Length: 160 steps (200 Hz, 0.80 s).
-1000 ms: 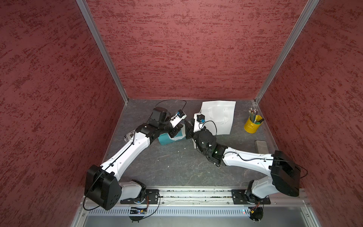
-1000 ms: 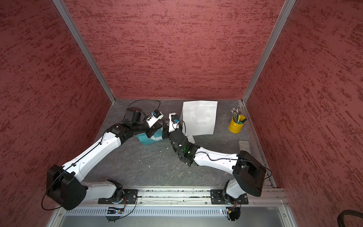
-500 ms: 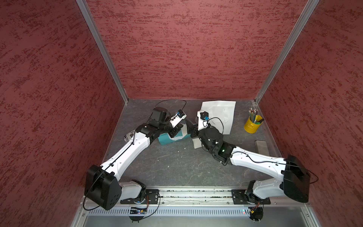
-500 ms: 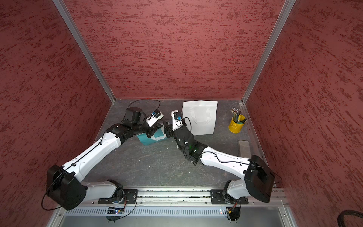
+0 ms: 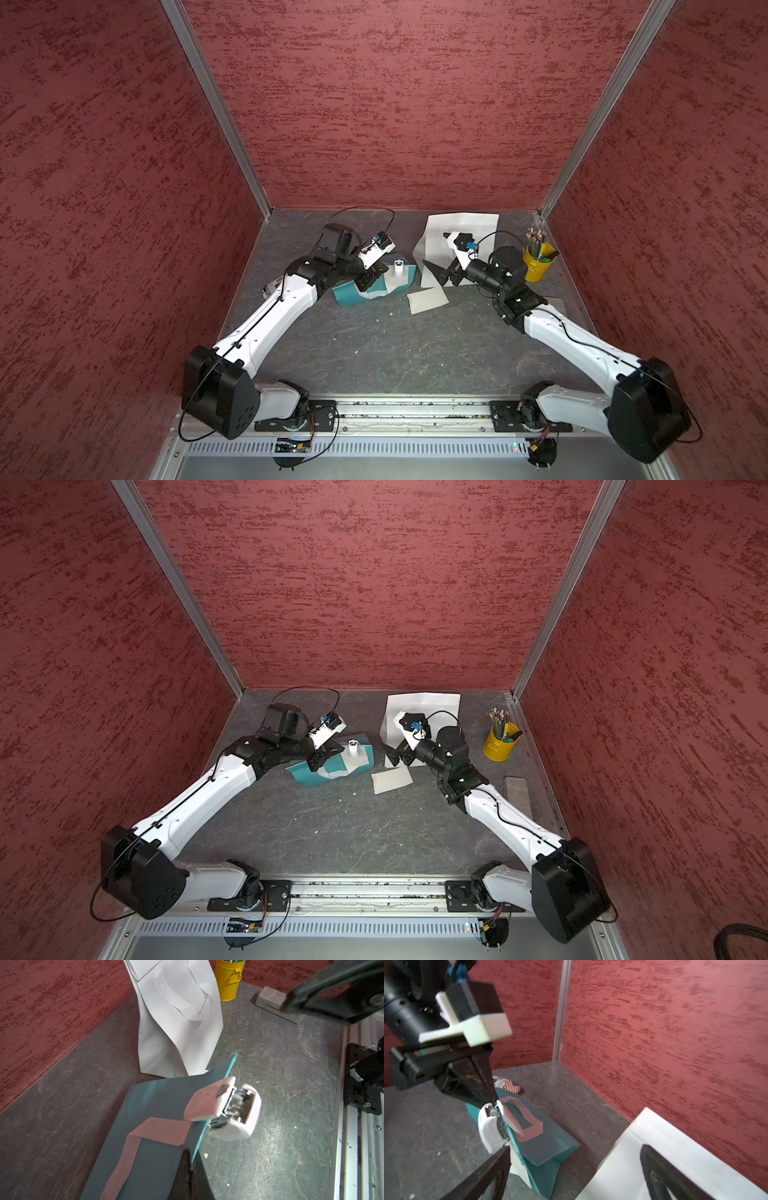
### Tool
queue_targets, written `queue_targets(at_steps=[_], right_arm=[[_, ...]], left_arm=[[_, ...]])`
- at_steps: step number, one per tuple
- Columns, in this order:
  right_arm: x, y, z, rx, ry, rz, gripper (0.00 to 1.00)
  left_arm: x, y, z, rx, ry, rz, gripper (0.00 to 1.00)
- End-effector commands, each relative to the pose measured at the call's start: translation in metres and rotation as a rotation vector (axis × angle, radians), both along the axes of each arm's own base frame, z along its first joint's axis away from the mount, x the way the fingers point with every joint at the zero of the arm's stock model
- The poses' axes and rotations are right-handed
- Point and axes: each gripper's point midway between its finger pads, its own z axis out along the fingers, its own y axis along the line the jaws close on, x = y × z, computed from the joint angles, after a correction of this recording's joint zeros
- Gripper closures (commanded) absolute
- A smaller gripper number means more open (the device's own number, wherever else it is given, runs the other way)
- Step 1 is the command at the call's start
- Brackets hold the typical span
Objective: Staple the receipts to the bags
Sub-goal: Staple the receipt to the takeout bag.
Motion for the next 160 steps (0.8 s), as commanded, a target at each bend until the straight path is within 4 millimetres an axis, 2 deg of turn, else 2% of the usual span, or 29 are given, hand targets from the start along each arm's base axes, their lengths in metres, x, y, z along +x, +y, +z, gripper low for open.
queue_targets(at_steps=[1,15,46,49,72,97,160], right_arm=[[-0.022,0.027,-0.003,-0.114,-0.088,0.285,0.01],[-0.021,0.035,-0.015,-0.16,-0.095,0.355,0.01],[-0.031,0.046,-0.013,-0.118,-0.102,0.476,0.01],[-0.028,0.048,-0.021,-0.118,-0.077,0.485,0.01],[-0.03,0.053,-0.029,-0.098,-0.022,0.525,0.01],[-0.031,0.054,-0.028,-0.043,0.034,0.513,0.02],[-0.013,0.055,-0.03,0.02,0.102,0.39,0.03]], left_arm=[[-0.015,-0.009,0.014,-0.04,0.009,-0.12,1.0],[-0.014,-0.012,0.018,-0.049,0.01,-0.131,1.0],[-0.008,-0.012,0.014,-0.024,0.022,-0.123,1.0],[-0.008,-0.012,0.014,-0.022,0.023,-0.122,1.0],[-0.006,-0.013,0.011,-0.014,0.022,-0.118,1.0],[-0.003,-0.014,0.009,-0.01,0.03,-0.115,1.0],[-0.004,-0.019,0.006,-0.003,0.044,-0.134,1.0]])
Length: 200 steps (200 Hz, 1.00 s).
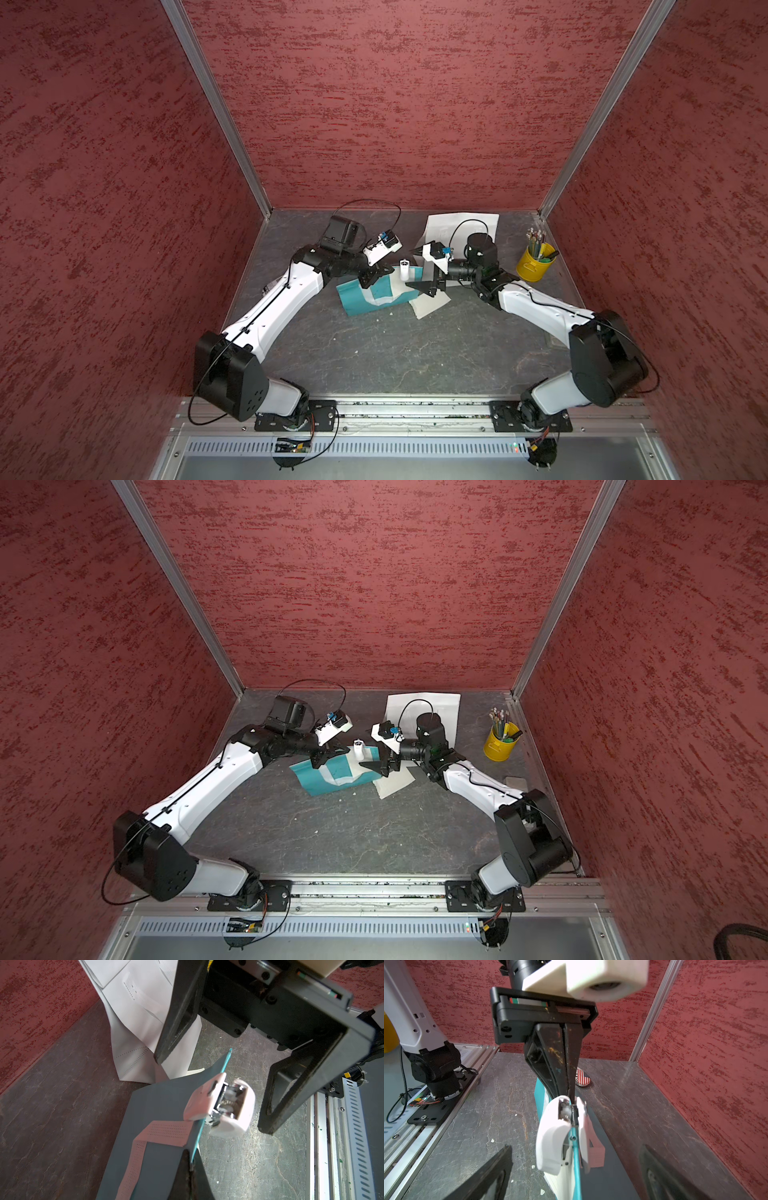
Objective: Staple the receipts to the bags
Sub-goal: Staple the receipt to the takeout bag.
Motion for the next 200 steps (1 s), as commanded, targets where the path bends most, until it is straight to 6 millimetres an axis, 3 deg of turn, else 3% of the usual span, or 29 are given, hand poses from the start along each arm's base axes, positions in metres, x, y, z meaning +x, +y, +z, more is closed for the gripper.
queue_targets(at_steps=[1,27,58,111,152,200], right_arm=[[0.007,0.002,0.007,0.032,0.019,-0.041,0.03],[0.012,0.003,0.012,0.016,0.03,-0.054,0.03],[0.02,0.005,-0.004,-0.104,0.097,-0.058,0.03],[0.021,0.002,-0.01,-0.189,0.109,-0.059,0.03],[0.02,0.005,-0.02,-0.22,0.128,-0.045,0.09],[0.018,0.01,-0.013,-0.154,0.113,-0.028,0.18]], left_arm=[[-0.001,-0.005,0.004,-0.007,-0.004,-0.028,1.0],[-0.002,-0.007,0.005,0.0,-0.012,-0.036,1.0],[-0.003,-0.008,0.004,0.01,-0.009,-0.04,1.0],[-0.003,-0.009,0.003,0.017,-0.012,-0.047,1.0],[-0.002,-0.01,0.004,0.01,-0.014,-0.049,1.0],[-0.004,-0.013,0.002,0.004,0.005,-0.061,1.0]])
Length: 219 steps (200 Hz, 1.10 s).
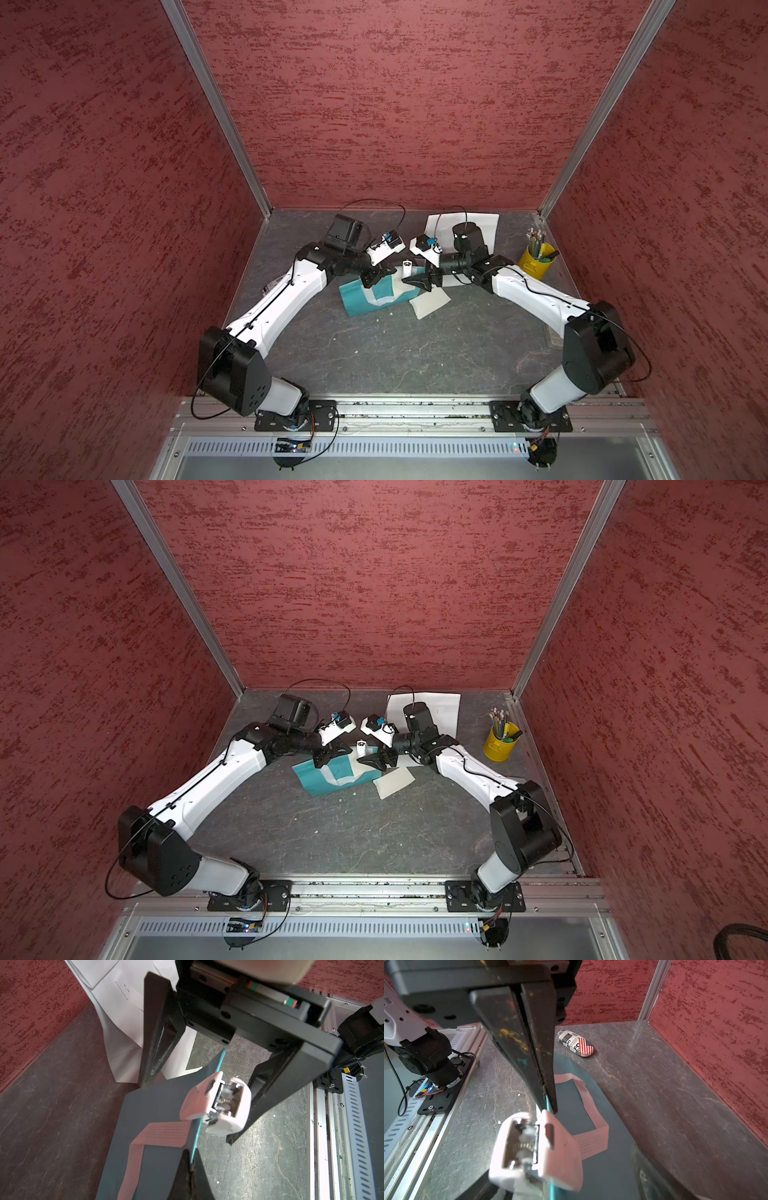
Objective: Staple the receipts to the bags
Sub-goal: Staple the receipt to the takeout bag.
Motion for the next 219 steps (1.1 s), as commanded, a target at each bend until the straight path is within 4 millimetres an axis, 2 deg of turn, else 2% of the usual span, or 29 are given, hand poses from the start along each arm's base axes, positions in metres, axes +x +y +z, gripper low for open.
queue_targets(at_steps=[1,39,65,106,129,138,144,161,219], right_arm=[[0.001,0.003,0.007,0.036,-0.023,0.002,0.18],[-0.001,0.002,0.006,0.051,-0.028,0.001,0.29],[-0.002,0.002,0.001,0.049,-0.013,0.003,0.48],[-0.01,0.001,0.003,0.072,-0.02,0.024,0.68],[-0.013,0.0,0.001,0.07,-0.027,0.051,0.82],[-0.014,-0.001,0.001,0.07,-0.024,0.056,0.9],[-0.014,-0.001,0.0,0.069,-0.028,0.065,1.0],[-0.019,-0.001,0.001,0.076,-0.034,0.091,1.0],[-0.021,-0.011,0.03,0.202,-0.096,0.049,1.0]], left_arm=[[-0.003,-0.006,0.004,-0.014,0.005,-0.034,1.0],[-0.003,-0.006,0.002,-0.013,0.01,-0.034,1.0],[-0.004,-0.006,0.001,-0.013,0.013,-0.035,1.0],[-0.006,-0.006,-0.001,-0.011,0.026,-0.037,1.0],[-0.005,-0.005,-0.002,-0.007,0.029,-0.038,1.0],[-0.005,-0.005,-0.002,-0.006,0.029,-0.038,1.0],[-0.005,-0.005,-0.002,-0.006,0.03,-0.037,1.0],[-0.004,-0.005,-0.003,-0.004,0.029,-0.035,1.0],[-0.003,-0.003,0.002,-0.022,0.016,-0.027,1.0]])
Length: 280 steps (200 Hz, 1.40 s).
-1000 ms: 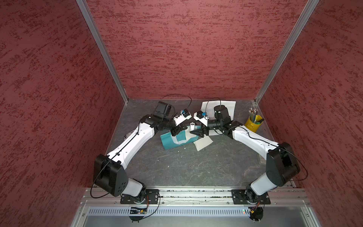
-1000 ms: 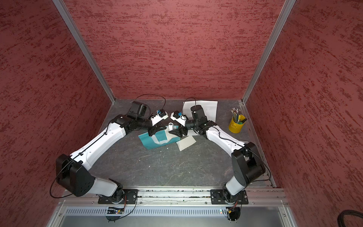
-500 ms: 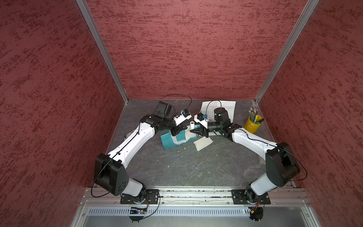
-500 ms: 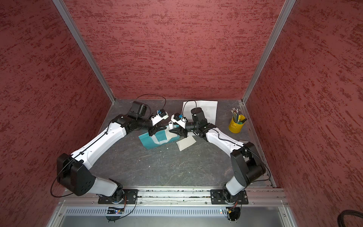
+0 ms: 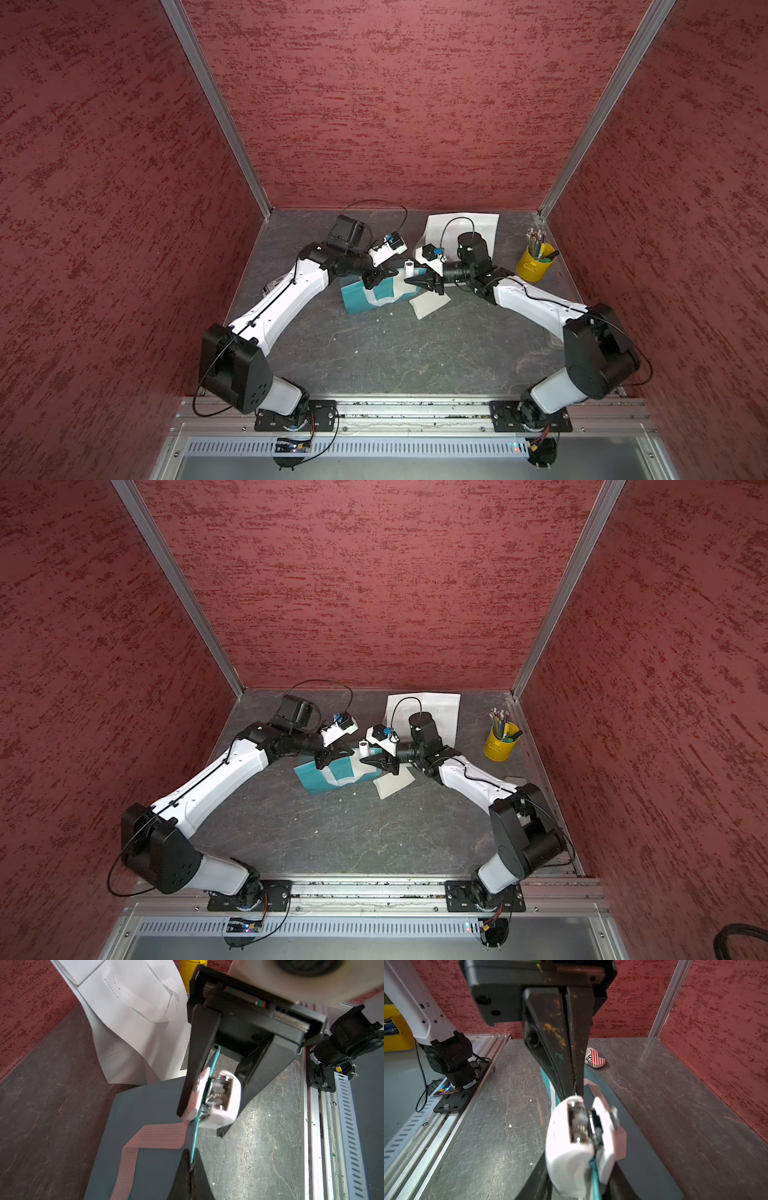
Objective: Staple the receipts to the bags
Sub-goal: Staple the receipt to the takeout bag, then pick up the stapler from the takeout bag.
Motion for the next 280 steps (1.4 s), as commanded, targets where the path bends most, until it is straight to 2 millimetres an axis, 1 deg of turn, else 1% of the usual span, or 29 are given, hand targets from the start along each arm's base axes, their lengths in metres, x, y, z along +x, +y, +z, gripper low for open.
queue_targets(at_steps=[1,14,23,27,29,33,37,50,54,59,61,65,87,99,124,135,144,156,162,175,186,200,220,248,280], right_arm=[[0.001,-0.006,0.035,0.093,-0.073,-0.015,1.0],[0.0,-0.006,0.037,0.106,-0.068,-0.008,1.0],[0.008,-0.007,0.04,0.132,-0.059,-0.063,0.99],[0.01,-0.008,0.041,0.141,-0.057,-0.083,0.84],[0.011,-0.009,0.042,0.144,-0.058,-0.09,0.75],[0.011,-0.009,0.042,0.146,-0.06,-0.095,0.62],[0.01,-0.01,0.042,0.147,-0.064,-0.099,0.54],[0.011,-0.014,0.048,0.165,-0.071,-0.136,0.37],[0.012,-0.015,0.049,0.17,-0.071,-0.148,0.32],[0.013,-0.016,0.046,0.169,-0.066,-0.162,0.28],[0.011,-0.018,0.054,0.182,-0.084,-0.168,0.26],[0.01,-0.02,0.059,0.192,-0.093,-0.182,0.24],[0.01,-0.034,0.073,0.251,-0.111,-0.293,0.16],[0.01,-0.044,0.08,0.282,-0.128,-0.372,0.15],[-0.004,-0.052,0.09,0.327,-0.182,-0.493,0.13],[-0.007,-0.054,0.095,0.371,-0.16,-0.573,0.13],[-0.012,-0.05,0.099,0.404,-0.131,-0.59,0.13],[-0.013,-0.05,0.102,0.457,-0.074,-0.663,0.14],[-0.015,-0.048,0.103,0.478,-0.051,-0.672,0.14],[-0.012,-0.048,0.1,0.505,0.011,-0.74,0.15],[-0.008,-0.043,0.094,0.498,0.059,-0.762,0.17],[-0.002,-0.033,0.084,0.464,0.105,-0.788,0.21],[0.004,-0.02,0.077,0.436,0.152,-0.793,0.25],[0.01,-0.009,0.073,0.405,0.169,-0.82,0.29],[0.009,0.002,0.068,0.358,0.152,-0.828,0.34]], left_arm=[[0.001,0.002,0.005,-0.01,-0.009,-0.005,1.0],[0.002,0.002,0.006,-0.017,-0.009,0.0,1.0],[0.003,0.001,0.006,-0.019,-0.011,0.003,1.0],[0.003,0.001,0.007,-0.02,-0.012,0.005,1.0],[0.003,0.001,0.007,-0.02,-0.011,0.006,1.0],[0.003,0.002,0.006,-0.02,-0.011,0.009,1.0],[0.004,0.002,0.006,-0.02,-0.014,0.011,1.0],[0.004,0.003,0.006,-0.019,-0.017,0.017,1.0],[0.005,0.004,0.006,-0.019,-0.02,0.02,1.0],[0.005,0.004,0.006,-0.019,-0.018,0.023,1.0],[0.005,0.004,0.006,-0.02,-0.018,0.023,1.0],[0.005,0.005,0.007,-0.021,-0.019,0.026,1.0],[0.007,0.006,0.007,-0.029,-0.022,0.04,1.0],[0.008,0.005,0.007,-0.035,-0.023,0.05,1.0],[0.012,0.005,0.01,-0.052,-0.036,0.068,1.0],[0.015,0.005,0.01,-0.056,-0.041,0.08,1.0],[0.016,0.005,0.01,-0.058,-0.042,0.089,1.0],[0.017,0.005,0.009,-0.059,-0.043,0.094,1.0],[0.017,0.005,0.008,-0.059,-0.043,0.097,1.0],[0.016,0.004,0.008,-0.063,-0.042,0.096,1.0],[0.015,0.003,0.007,-0.065,-0.04,0.093,1.0],[0.015,0.004,0.007,-0.065,-0.044,0.092,1.0],[0.013,0.004,0.006,-0.065,-0.042,0.087,1.0],[0.012,0.004,0.005,-0.064,-0.046,0.082,1.0],[0.012,0.005,0.004,-0.062,-0.048,0.083,1.0]])
